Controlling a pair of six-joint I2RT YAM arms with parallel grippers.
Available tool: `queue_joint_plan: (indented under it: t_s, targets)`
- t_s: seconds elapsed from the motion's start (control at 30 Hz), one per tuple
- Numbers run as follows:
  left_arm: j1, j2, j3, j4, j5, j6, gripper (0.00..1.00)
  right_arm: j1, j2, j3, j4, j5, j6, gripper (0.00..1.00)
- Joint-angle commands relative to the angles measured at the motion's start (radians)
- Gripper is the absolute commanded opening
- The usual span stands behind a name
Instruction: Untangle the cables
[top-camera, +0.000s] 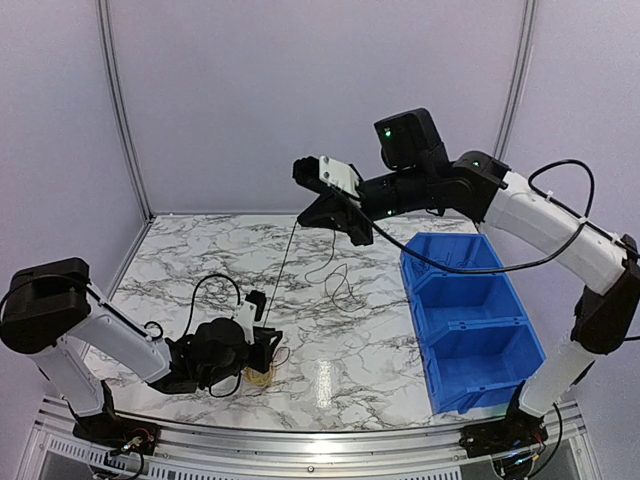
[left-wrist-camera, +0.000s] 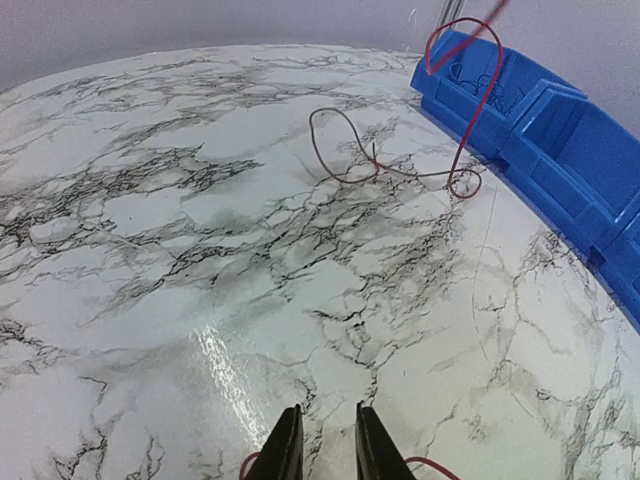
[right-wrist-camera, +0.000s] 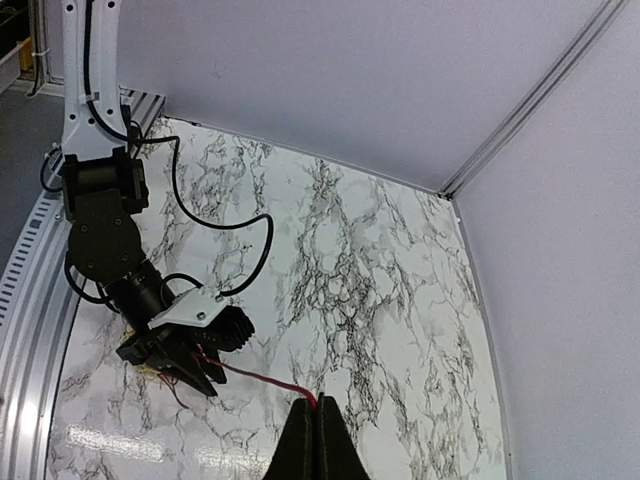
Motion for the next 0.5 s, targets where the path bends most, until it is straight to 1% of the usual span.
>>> queue_joint_plan:
  t_s: [0.0, 0.13, 0.23, 0.37, 0.47]
  targets:
    - [0.003, 0.053, -0.027, -0.089, -0.009, -0.009, 0.19, -0.053, -0.037, 0.158, -0.010, -0.061, 0.055, 0.00]
    - [0.004, 0.057, -0.021, -0.089, -0.003, -0.006, 0.20, -0.184, -0.054, 0.296, 0.008, -0.127, 0.106, 0.00]
    - [0.004, 0.064, -0.014, -0.098, 0.001, 0.003, 0.21, -0.273, -0.053, 0.363, 0.034, -0.170, 0.140, 0.00]
    - [0.003, 0.061, -0.013, -0.105, 0.001, 0.001, 0.21, -0.325, -0.064, 0.374, 0.072, -0.154, 0.150, 0.00]
    - [0.002, 0.058, -0.015, -0.105, 0.007, 0.000, 0.18, -0.342, -0.072, 0.370, 0.085, -0.144, 0.152, 0.00]
